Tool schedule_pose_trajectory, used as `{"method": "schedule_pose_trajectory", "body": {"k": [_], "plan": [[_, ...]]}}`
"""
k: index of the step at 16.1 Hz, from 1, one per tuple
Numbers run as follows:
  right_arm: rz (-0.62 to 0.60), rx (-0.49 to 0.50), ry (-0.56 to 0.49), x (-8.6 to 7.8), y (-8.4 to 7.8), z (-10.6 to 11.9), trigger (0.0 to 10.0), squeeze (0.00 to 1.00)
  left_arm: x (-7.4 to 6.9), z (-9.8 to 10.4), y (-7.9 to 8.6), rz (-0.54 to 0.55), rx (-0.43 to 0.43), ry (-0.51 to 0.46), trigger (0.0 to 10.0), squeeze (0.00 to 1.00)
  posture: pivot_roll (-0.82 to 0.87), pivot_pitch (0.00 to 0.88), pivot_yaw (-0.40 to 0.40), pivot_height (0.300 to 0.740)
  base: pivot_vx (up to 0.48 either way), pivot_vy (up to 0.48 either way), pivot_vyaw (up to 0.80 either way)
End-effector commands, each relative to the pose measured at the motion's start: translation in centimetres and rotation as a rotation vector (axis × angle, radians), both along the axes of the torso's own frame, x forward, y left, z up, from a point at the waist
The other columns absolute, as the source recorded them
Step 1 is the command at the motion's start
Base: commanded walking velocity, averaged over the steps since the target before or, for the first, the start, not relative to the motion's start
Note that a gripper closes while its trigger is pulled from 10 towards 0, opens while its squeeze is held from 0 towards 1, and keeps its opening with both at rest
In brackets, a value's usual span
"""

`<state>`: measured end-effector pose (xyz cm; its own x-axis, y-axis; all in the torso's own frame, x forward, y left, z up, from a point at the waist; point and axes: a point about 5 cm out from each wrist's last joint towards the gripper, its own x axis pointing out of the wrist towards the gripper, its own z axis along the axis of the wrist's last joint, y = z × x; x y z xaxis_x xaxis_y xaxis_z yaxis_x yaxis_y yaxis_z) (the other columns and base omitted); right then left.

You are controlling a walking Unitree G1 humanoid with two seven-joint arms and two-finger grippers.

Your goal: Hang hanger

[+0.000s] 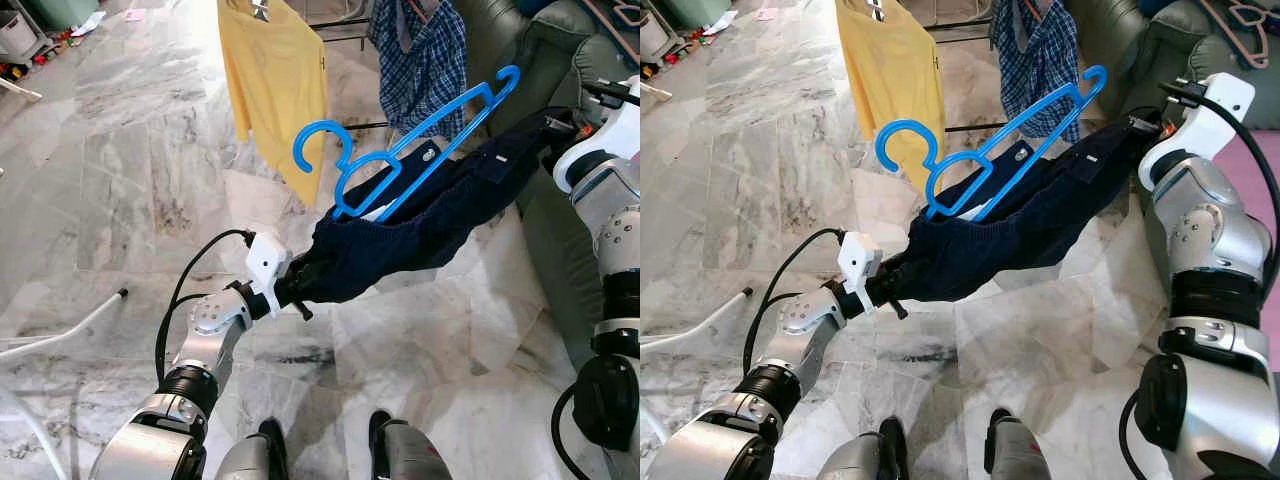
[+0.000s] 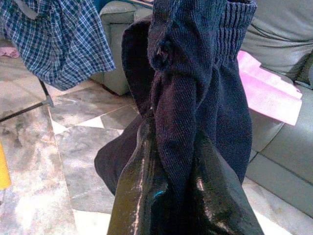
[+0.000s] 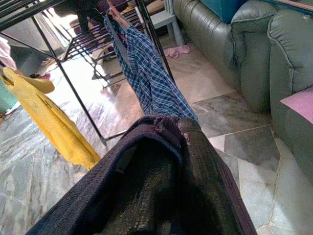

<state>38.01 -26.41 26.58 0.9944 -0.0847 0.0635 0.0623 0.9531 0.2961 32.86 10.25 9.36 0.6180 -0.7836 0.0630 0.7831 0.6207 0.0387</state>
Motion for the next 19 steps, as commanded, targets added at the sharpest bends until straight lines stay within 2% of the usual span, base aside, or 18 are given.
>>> {"method": "schedule_pose_trajectory", "body": {"k": [1, 2, 3, 4, 7, 9, 12, 14, 15, 17, 18, 19], "plan": [[-0.184, -0.029, -0.188, -2.1, -3.6, 4.9, 0.0, 0.0, -1.6, -3.7, 4.1, 0.142, 0.02, 0.17, 0.0, 0.0, -0.21, 0.26, 0.057, 0.74, 0.0, 0.0, 0.0], [-0.186, -0.03, -0.187, -2.1, -3.6, 4.9, 0.0, 0.0, -1.6, -3.6, 3.9, 0.122, 0.018, 0.16, 0.0, 0.0, -0.21, 0.261, 0.057, 0.74, 0.0, 0.0, 0.0], [-0.048, -0.13, 0.19, -1.6, -1.1, -6.4, 0.0, 0.0, -1.3, -2.8, 1.8, 0.06, -0.062, 0.156, 0.0, 0.0, -0.22, 0.261, 0.047, 0.74, 0.0, 0.0, 0.0], [-0.02, -0.137, 0.245, -1.9, -0.3, -8.5, 0.0, 0.0, -1.3, -2.8, 1.4, 0.064, -0.071, 0.161, 0.0, 0.0, -0.22, 0.26, 0.045, 0.74, 0.0, 0.0, 0.0], [-0.005, -0.133, 0.284, -2.4, 1.3, -11.0, 0.0, 0.0, -1.1, -2.8, 1.4, 0.116, -0.086, 0.159, 0.0, 0.0, -0.21, 0.253, 0.041, 0.74, 0.0, 0.0, 0.0], [-0.002, -0.14, 0.289, -2.6, 1.7, -11.7, 0.0, 0.0, -0.8, -2.4, 1.4, 0.118, -0.099, 0.15, 0.0, 0.0, -0.21, 0.251, 0.041, 0.74, 0.0, 0.0, 0.0], [-0.011, -0.133, 0.325, -2.7, 1.5, -12.9, 0.0, 0.0, -0.5, -0.9, 1.4, 0.018, -0.107, 0.097, 0.0, 0.0, -0.2, 0.256, 0.045, 0.74, 0.0, 0.0, 0.0], [0.004, -0.068, 0.372, -2.8, 1.5, -13.9, 0.0, 0.0, 0.1, 0.3, 1.9, 0.006, -0.142, 0.072, 0.0, 0.0, -0.2, 0.264, 0.05, 0.74, 0.0, 0.0, 0.0], [0.013, -0.035, 0.4, -2.8, 1.5, -14.6, 0.0, 0.0, 0.3, 0.8, 1.9, -0.021, -0.164, 0.073, 0.0, 0.0, -0.2, 0.266, 0.049, 0.74, 0.0, 0.0, 0.0], [-0.014, 0.022, 0.437, -2.6, 1.2, -15.2, 0.0, 0.0, -0.1, 1.2, 1.6, -0.173, -0.203, 0.128, 0.0, 0.0, -0.21, 0.269, 0.05, 0.74, 0.0, 0.0, 0.0], [-0.019, 0.025, 0.435, -2.4, 1.1, -15.1, 0.0, 0.0, -0.2, 1.1, 1.6, -0.189, -0.198, 0.136, 0.0, 0.0, -0.21, 0.269, 0.05, 0.74, 0.0, 0.0, 0.0], [-0.026, 0.019, 0.417, -2.1, 0.9, -14.4, 0.0, 0.0, -0.5, 0.5, 1.7, -0.201, -0.158, 0.147, 0.0, 0.0, -0.21, 0.269, 0.051, 0.74, 0.0, 0.0, 0.0]]}}
